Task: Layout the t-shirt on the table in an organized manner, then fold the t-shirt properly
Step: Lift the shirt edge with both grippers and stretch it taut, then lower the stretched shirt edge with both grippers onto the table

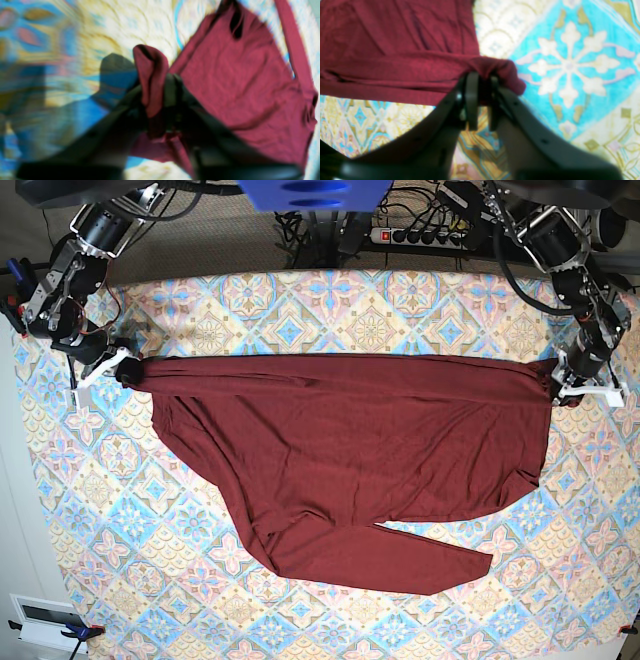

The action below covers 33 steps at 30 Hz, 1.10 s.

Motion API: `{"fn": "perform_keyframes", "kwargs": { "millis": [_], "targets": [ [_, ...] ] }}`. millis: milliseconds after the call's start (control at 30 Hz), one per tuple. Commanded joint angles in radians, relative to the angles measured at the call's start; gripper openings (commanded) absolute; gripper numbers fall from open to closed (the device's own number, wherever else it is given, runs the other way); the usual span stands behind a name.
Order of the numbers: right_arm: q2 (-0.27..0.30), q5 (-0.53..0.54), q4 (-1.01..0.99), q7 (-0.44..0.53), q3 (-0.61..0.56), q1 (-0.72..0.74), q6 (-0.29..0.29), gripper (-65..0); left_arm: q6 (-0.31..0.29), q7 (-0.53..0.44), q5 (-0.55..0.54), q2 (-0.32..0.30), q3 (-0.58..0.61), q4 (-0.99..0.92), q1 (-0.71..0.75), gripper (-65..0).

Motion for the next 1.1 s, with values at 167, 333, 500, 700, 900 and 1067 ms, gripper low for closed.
{"fn": "perform_keyframes", "kwargs": {
  "millis": [167, 333, 500, 700, 900, 1067],
  "targets": [
    [0.022, 0.017, 0.025, 0.017, 0.006, 0.006, 0.004, -52.0, 0.002, 0.094, -0.047, -0.046, 0.001, 0.024, -0.004, -35.8],
    [0.022, 0.021, 0.079, 0.02, -0.001, -0.029, 0.009, -51.7, -0.024, 0.129, -0.136, -0.1, 0.025, 0.128, 0.093, -33.2],
    [0.022, 0.021, 0.191, 0.02, -0.014, -0.079, 0.009, -51.7, -0.028, 0.129, -0.148, -0.131, 0.027, 0.199, 0.185, -33.2],
    [0.022, 0.02, 0.303, 0.037, -0.165, -0.113, 0.009, -51.7, -0.033, 0.13, -0.15, -0.138, 0.027, 0.224, 0.263, -33.2],
    [0.022, 0.017, 0.347, 0.106, -0.277, -0.17, 0.009, -51.7, -0.033, 0.129, -0.15, -0.128, 0.027, 0.22, 0.279, -32.9],
    [0.022, 0.017, 0.347, 0.108, -0.303, -0.19, 0.009, -51.7, -0.033, 0.114, -0.142, -0.088, 0.029, 0.217, 0.249, -32.9]
  ]
}}
